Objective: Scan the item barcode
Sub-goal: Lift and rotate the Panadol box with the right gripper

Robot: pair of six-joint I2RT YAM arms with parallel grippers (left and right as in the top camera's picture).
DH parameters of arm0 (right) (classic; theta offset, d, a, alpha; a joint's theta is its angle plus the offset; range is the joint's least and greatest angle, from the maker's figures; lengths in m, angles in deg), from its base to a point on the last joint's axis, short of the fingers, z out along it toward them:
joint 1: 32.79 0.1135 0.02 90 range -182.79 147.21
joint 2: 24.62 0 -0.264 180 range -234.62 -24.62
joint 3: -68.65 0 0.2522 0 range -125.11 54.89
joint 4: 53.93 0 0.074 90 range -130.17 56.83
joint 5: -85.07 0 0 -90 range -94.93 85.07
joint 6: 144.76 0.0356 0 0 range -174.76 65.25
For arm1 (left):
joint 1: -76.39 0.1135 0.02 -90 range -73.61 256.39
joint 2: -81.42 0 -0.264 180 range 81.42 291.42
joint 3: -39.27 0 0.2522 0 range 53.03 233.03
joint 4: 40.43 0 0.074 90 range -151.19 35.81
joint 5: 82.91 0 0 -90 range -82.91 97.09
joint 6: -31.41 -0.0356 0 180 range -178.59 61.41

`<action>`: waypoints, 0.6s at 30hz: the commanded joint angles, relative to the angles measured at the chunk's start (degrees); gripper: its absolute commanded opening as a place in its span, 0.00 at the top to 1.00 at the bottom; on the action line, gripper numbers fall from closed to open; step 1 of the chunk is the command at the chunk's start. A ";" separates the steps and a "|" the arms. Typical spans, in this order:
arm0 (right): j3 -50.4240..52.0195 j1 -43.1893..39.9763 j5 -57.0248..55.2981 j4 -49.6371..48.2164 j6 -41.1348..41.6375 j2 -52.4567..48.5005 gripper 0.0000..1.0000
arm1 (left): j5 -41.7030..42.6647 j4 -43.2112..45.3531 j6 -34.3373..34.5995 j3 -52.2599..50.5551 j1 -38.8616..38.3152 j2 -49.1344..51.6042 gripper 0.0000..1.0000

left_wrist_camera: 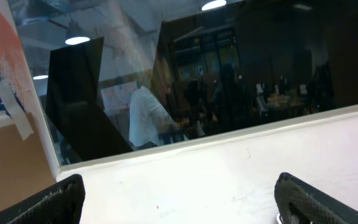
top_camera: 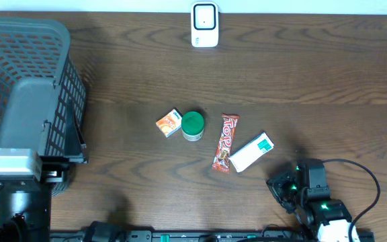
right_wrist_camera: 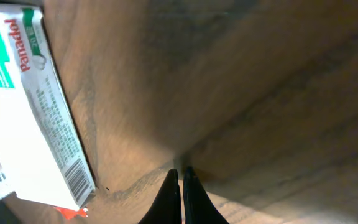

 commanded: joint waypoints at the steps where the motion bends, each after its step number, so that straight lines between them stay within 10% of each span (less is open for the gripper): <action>1: 1.05 0.24 -0.61 -3.63 -4.15 -2.58 0.99 | 0.72 0.31 1.29 -0.26 0.28 -0.31 0.05; 18: 1.01 18.34 -2.62 -42.38 6.62 -29.70 0.98 | 0.72 0.31 1.40 -0.26 0.31 -0.31 0.05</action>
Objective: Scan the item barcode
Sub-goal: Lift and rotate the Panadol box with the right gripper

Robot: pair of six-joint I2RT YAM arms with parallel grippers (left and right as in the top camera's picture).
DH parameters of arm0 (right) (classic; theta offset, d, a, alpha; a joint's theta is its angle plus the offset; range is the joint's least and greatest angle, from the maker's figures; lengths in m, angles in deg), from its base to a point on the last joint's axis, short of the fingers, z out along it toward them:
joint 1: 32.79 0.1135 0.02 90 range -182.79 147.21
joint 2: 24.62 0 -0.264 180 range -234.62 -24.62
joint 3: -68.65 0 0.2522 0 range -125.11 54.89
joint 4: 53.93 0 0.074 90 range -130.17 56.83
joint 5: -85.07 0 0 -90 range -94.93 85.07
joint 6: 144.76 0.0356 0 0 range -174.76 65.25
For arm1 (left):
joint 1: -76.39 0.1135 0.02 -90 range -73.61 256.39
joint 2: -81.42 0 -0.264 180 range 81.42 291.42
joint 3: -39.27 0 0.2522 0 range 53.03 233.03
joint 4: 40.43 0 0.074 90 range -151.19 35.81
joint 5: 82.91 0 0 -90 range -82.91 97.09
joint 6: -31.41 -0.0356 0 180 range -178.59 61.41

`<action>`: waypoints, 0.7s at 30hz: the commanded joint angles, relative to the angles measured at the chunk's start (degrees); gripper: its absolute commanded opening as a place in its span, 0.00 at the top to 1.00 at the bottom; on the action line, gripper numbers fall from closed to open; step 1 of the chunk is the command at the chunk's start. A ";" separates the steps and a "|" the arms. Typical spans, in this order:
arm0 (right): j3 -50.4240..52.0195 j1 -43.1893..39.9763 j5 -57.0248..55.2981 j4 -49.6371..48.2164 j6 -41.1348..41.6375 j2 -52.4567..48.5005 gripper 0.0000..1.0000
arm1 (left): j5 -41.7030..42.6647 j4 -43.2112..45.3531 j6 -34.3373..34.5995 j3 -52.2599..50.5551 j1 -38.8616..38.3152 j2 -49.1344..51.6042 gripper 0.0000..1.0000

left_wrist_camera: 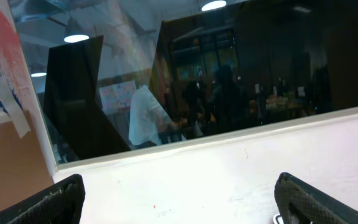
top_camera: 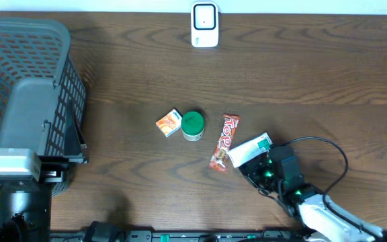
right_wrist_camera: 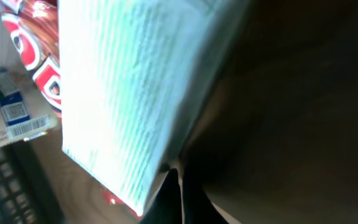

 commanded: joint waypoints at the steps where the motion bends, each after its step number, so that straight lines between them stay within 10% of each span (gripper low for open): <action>1: 0.55 1.88 -4.83 -6.97 2.58 -5.62 0.98 | 0.72 0.35 0.33 -0.24 0.28 -0.31 0.05; 13: -11.37 2.01 -0.28 -10.29 -5.88 -9.31 0.89 | 0.70 0.33 0.33 -0.24 0.31 -0.31 0.05; 21: -17.75 1.22 7.50 11.21 -10.62 -2.51 0.38 | 0.70 0.33 0.35 -0.24 0.31 -0.31 0.05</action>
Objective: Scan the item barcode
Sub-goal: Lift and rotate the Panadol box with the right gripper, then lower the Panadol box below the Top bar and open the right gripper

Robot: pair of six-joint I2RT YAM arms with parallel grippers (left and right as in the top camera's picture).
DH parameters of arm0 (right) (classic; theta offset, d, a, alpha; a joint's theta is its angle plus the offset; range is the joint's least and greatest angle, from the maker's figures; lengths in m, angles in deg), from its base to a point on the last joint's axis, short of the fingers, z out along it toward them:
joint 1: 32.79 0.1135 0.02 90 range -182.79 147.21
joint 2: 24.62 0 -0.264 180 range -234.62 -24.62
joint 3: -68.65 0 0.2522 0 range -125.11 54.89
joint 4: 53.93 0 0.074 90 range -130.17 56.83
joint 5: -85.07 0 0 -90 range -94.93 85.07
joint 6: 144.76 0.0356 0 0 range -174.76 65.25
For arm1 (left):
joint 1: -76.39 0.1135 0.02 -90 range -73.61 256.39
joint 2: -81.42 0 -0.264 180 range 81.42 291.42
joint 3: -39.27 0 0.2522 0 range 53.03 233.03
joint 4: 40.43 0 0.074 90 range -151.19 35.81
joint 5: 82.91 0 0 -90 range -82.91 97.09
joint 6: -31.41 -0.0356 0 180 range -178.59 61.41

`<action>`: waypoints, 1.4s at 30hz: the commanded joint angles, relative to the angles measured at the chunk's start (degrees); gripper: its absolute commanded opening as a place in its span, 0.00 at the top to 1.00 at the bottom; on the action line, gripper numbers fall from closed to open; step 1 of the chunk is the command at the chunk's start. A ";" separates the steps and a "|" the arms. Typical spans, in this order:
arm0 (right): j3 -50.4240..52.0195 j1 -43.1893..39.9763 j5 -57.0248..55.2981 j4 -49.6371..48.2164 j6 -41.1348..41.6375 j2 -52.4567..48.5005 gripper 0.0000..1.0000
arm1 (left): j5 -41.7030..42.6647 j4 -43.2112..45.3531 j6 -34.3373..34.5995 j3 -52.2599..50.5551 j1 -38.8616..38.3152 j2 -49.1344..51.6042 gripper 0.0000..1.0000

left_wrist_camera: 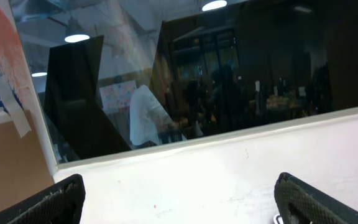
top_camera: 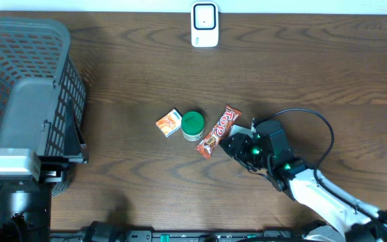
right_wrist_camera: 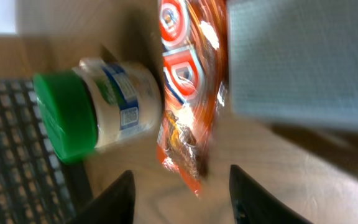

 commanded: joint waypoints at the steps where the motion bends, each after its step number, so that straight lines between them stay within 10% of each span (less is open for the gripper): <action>1: -2.32 -0.68 2.16 6.08 -8.48 5.44 0.15 | 0.70 0.33 0.33 -0.24 0.31 -0.31 0.05; 2: -2.89 -0.74 2.16 8.07 -12.50 6.99 0.01 | 0.72 0.33 0.33 -0.24 0.28 -0.31 0.05; 13: -21.31 -0.96 -11.37 43.28 -63.87 10.34 0.03 | 0.72 0.33 0.35 -0.24 0.31 -0.31 0.05; 14: -22.47 -1.11 -14.34 44.68 -65.79 10.03 0.15 | 0.72 0.33 0.33 -0.24 0.31 -0.31 0.05; 19: -24.63 -2.03 -35.26 44.63 -67.36 9.84 0.01 | 0.70 0.33 0.33 -0.24 0.28 -0.31 0.05; 23: -24.63 -3.63 -24.39 41.40 -83.03 8.09 0.01 | 0.70 0.57 0.33 -0.24 0.28 -0.31 0.05; 42: -24.63 -12.90 -13.16 40.15 -91.17 -19.41 0.01 | 0.70 0.74 0.28 -0.24 0.31 -0.33 0.05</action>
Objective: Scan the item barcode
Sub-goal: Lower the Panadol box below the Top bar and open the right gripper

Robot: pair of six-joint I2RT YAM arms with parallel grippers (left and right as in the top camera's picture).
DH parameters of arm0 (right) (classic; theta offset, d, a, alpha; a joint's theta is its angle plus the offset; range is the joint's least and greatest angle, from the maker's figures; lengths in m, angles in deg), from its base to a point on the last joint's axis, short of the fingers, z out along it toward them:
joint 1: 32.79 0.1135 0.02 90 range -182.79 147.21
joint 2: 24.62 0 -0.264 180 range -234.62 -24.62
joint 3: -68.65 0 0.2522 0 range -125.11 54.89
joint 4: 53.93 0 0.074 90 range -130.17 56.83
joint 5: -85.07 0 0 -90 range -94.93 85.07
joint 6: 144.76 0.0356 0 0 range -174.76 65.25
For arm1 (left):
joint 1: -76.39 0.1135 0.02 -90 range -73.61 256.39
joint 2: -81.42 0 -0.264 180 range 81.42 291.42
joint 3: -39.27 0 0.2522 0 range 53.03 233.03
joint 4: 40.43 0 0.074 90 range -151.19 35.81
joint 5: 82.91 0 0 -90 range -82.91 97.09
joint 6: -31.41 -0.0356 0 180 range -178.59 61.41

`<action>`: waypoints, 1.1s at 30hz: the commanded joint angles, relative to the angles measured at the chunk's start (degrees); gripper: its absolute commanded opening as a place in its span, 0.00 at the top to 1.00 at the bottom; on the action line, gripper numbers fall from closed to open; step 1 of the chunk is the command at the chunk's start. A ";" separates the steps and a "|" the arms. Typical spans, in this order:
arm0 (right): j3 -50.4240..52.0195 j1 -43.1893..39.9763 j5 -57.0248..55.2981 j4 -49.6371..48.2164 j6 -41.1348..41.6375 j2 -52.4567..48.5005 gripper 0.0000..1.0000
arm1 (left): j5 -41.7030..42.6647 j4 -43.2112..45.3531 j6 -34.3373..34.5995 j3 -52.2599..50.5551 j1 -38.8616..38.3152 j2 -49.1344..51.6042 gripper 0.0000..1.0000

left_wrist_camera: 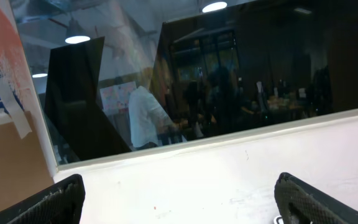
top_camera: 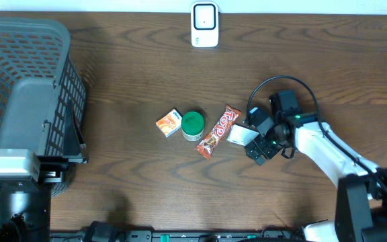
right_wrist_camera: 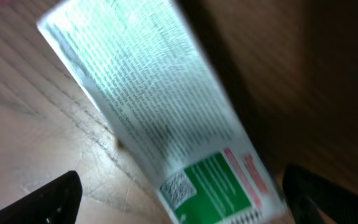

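Note:
The white box with a green label (top_camera: 242, 134) lies on the dark wood table, touching the red candy bar (top_camera: 218, 132). My right gripper (top_camera: 261, 147) sits at the box's right end. In the right wrist view the box (right_wrist_camera: 148, 106) runs down between the two fingers (right_wrist_camera: 58, 196), which stand wide apart and clear of it: the gripper (right_wrist_camera: 194, 200) is open. The white scanner (top_camera: 205, 25) stands at the far edge. My left gripper (left_wrist_camera: 179, 200) is open and faces a window, with nothing between its fingers.
A green-lidded jar (top_camera: 193, 125) and a small orange box (top_camera: 168, 123) lie left of the candy bar. A grey mesh basket (top_camera: 39, 40) fills the left side, with the left arm (top_camera: 15, 165) over it. The right arm's cable (top_camera: 267, 87) loops above the gripper.
My right gripper has shifted right and turned, so the white box shows beside the candy bar. Its fingers are spread wider, now either side of the box. The left arm has not moved.
My right gripper was shut near the table's front right, with the box lying by the candy bar. Then it was shut against the box. Then it was open, with box and candy bar pushed toward the jar. Now it straddles the box, open.

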 commanded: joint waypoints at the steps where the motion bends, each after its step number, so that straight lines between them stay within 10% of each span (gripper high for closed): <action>1: -0.76 -0.15 -1.55 -1.36 -2.03 -3.91 0.01 | 0.70 0.33 0.31 -0.24 0.31 -0.33 0.05; 9: -0.76 -0.20 -3.41 -3.32 -1.99 -7.26 0.13 | 0.70 0.33 0.31 -0.24 0.31 -0.33 0.05; 17: -0.76 -0.20 -2.43 -1.44 -1.27 -7.26 0.59 | 0.68 0.31 0.31 -0.24 0.31 -0.33 0.05; 33: -2.23 -0.33 13.97 3.41 -0.70 -4.50 0.63 | 0.68 -0.57 0.31 -0.24 0.31 -0.33 0.05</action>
